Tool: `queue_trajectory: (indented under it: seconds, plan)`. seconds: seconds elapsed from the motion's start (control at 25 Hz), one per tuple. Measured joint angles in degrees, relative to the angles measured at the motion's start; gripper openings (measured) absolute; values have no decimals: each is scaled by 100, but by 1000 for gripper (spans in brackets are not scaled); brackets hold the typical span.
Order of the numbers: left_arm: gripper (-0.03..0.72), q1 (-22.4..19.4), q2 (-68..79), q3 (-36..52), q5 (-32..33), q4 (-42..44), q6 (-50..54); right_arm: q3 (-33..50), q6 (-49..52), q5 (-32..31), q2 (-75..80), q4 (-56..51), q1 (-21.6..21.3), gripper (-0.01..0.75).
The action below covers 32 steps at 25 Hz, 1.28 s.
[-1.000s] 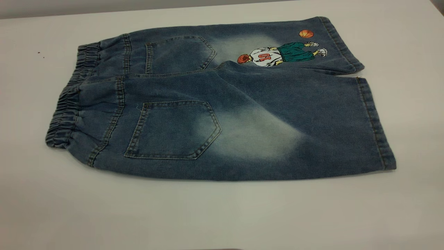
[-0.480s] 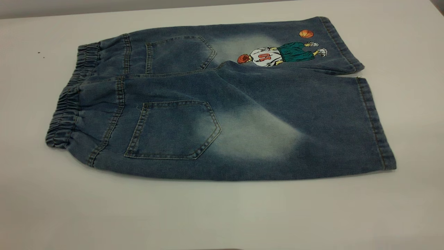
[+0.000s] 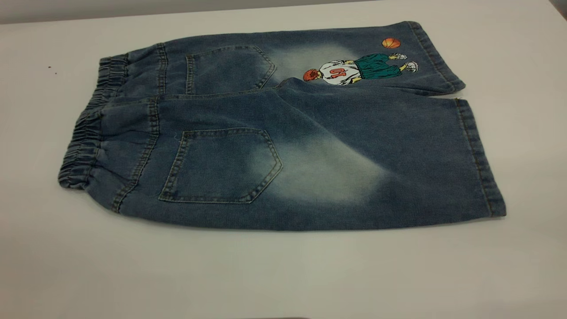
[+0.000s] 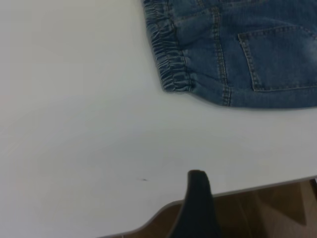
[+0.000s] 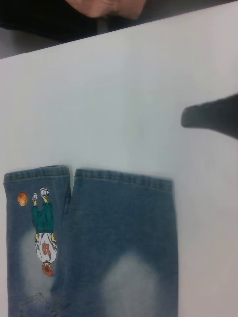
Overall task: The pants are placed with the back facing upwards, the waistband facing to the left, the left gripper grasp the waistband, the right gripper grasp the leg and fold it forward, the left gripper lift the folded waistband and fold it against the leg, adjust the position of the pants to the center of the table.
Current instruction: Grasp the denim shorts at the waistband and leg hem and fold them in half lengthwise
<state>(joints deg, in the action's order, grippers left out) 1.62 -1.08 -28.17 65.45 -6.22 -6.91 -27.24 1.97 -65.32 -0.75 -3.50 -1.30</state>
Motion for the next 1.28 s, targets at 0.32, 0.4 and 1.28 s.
queue_trajectory:
  seconds: [0.32,0.4,1.28]
  plan:
    - [535,0,0,0,-17,-9,-1,0,0,0,0,0,0,442]
    - [535,0,0,0,-36,-47,-1,0,0,0,0,0,0,442]
    - [535,0,259,-13,-45,15,1076,-6,273,43,179,-181,0,552]
